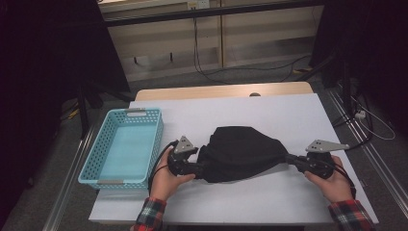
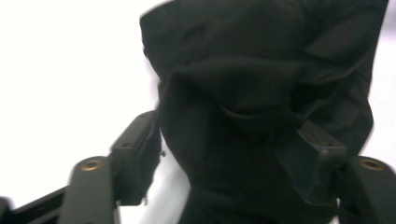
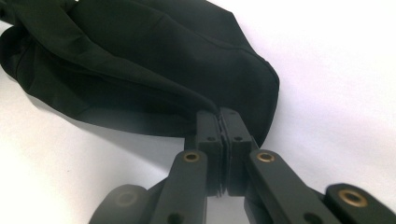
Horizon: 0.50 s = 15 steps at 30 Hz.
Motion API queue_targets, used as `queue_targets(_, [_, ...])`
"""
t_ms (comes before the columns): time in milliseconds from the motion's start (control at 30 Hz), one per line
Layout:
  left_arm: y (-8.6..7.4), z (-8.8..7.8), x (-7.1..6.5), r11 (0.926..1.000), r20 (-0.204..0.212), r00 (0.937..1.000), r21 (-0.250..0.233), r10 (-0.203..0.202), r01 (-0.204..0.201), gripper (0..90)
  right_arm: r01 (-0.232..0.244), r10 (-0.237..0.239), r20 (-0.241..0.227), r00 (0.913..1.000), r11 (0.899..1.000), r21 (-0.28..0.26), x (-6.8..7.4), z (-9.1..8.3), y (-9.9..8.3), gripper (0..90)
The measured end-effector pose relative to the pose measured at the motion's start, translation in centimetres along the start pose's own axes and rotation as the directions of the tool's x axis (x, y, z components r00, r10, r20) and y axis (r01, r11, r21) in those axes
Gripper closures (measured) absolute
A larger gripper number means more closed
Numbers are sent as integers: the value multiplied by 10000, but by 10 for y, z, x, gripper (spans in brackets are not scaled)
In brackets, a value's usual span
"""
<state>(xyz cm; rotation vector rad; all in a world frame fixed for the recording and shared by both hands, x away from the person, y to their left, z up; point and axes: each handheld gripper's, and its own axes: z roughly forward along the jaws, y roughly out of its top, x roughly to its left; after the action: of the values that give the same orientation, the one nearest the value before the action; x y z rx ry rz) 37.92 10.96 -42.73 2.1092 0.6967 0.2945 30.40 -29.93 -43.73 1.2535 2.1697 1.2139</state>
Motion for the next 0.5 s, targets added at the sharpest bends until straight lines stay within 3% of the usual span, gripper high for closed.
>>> queue_targets(233, [6,11,8,9975,19,9997,-663,-249,249,275,-76,76,-53,10000,10000,0,-1,2,0,881])
queue_targets(333, [7,17,10,9952,298,9984,-840,-478,501,308,-170,170,-68,9998,9999,23,-1,2,0,881])
queue_targets(367, [8,20,10,9935,590,9968,-968,-548,603,322,-179,179,-73,9998,9998,13,-2,2,0,881])
queue_targets(500, [11,28,9,9933,869,9948,-971,-535,619,369,-229,229,-97,9997,9997,24,-3,3,0,880])
